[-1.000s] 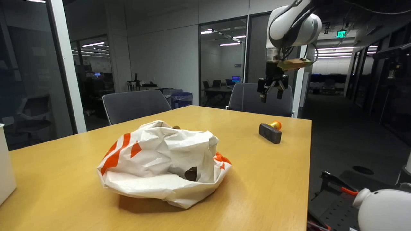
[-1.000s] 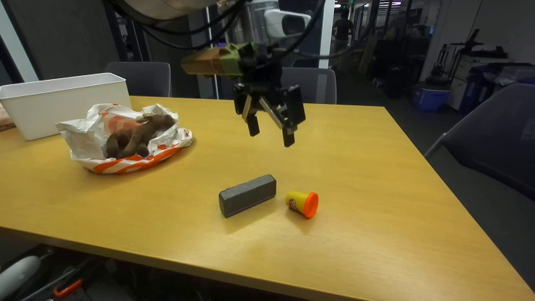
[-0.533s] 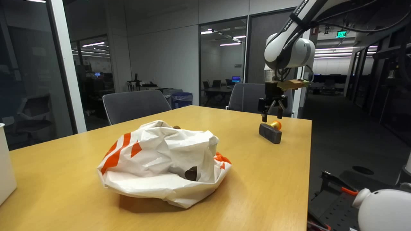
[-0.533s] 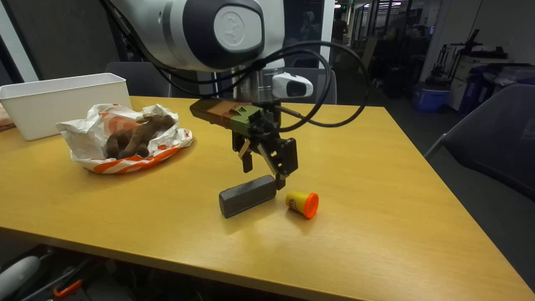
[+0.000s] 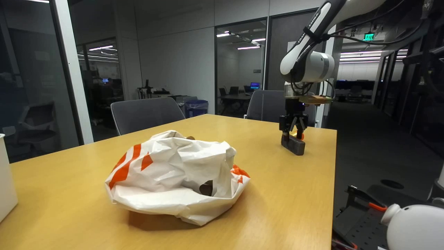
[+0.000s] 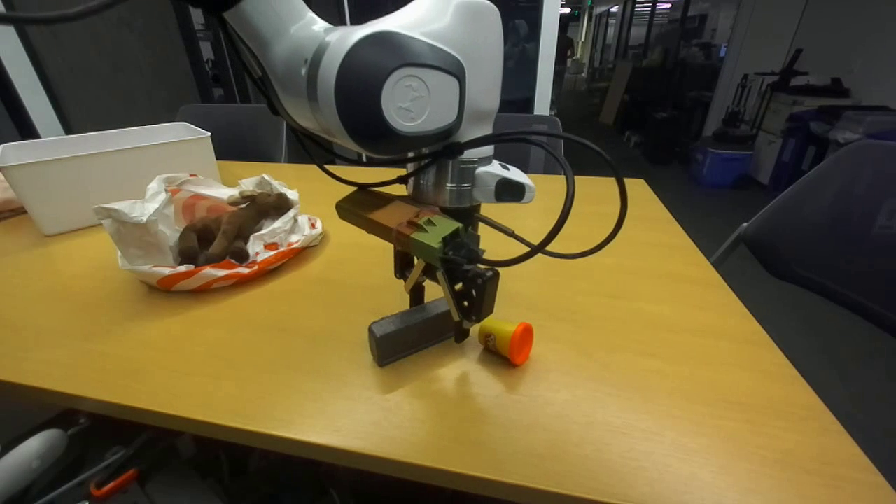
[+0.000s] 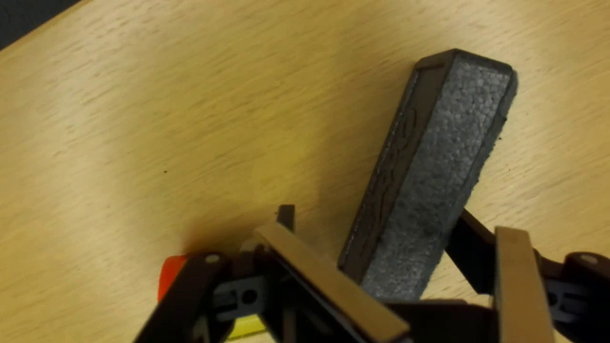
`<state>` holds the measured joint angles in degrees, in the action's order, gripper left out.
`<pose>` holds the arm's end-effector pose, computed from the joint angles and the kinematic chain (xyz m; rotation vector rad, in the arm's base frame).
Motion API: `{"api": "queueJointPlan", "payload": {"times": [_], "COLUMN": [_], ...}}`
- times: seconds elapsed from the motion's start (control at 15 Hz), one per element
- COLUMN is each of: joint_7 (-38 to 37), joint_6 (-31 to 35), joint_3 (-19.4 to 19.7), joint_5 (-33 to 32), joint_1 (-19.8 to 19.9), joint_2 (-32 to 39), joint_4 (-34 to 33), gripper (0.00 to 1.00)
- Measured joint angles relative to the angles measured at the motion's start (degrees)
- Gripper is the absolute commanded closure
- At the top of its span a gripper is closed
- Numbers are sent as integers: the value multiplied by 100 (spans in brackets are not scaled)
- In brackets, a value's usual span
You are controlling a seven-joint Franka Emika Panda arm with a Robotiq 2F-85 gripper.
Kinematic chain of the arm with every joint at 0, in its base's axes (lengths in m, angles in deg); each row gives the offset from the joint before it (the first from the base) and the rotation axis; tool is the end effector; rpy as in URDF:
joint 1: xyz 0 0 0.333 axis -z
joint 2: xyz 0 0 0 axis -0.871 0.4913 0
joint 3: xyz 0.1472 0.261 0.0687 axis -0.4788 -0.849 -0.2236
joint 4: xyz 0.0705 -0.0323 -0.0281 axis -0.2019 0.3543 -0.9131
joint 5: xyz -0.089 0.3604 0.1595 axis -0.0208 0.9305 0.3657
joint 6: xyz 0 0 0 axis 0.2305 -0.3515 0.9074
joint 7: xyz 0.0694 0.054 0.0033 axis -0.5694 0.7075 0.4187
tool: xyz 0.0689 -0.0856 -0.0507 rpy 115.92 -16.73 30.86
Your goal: Pick up the objects on the right side of the table and put them in the plastic bag.
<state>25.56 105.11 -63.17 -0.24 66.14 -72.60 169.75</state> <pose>0.4754 -0.1007 0.2363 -3.1187 0.0987 0.1056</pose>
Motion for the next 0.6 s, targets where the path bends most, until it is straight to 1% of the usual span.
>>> {"api": "queueJointPlan", "payload": {"times": [0.2,0.27,0.33,0.4,0.47,0.6], "joint_7": [44,42,24,-1,-46,-217], "joint_6": [-144,-235,-354,-491,-639,-931], "joint_3": [0,0,-4,-14,-29,-62], "joint_5": [45,45,45,44,44,37], "joint_1": [19,21,21,20,16,-15], "joint_2": [120,144,153,153,153,153], "joint_4": [-136,-186,-239,-295,-360,-501], "gripper": [73,82,87,87,83,83]}}
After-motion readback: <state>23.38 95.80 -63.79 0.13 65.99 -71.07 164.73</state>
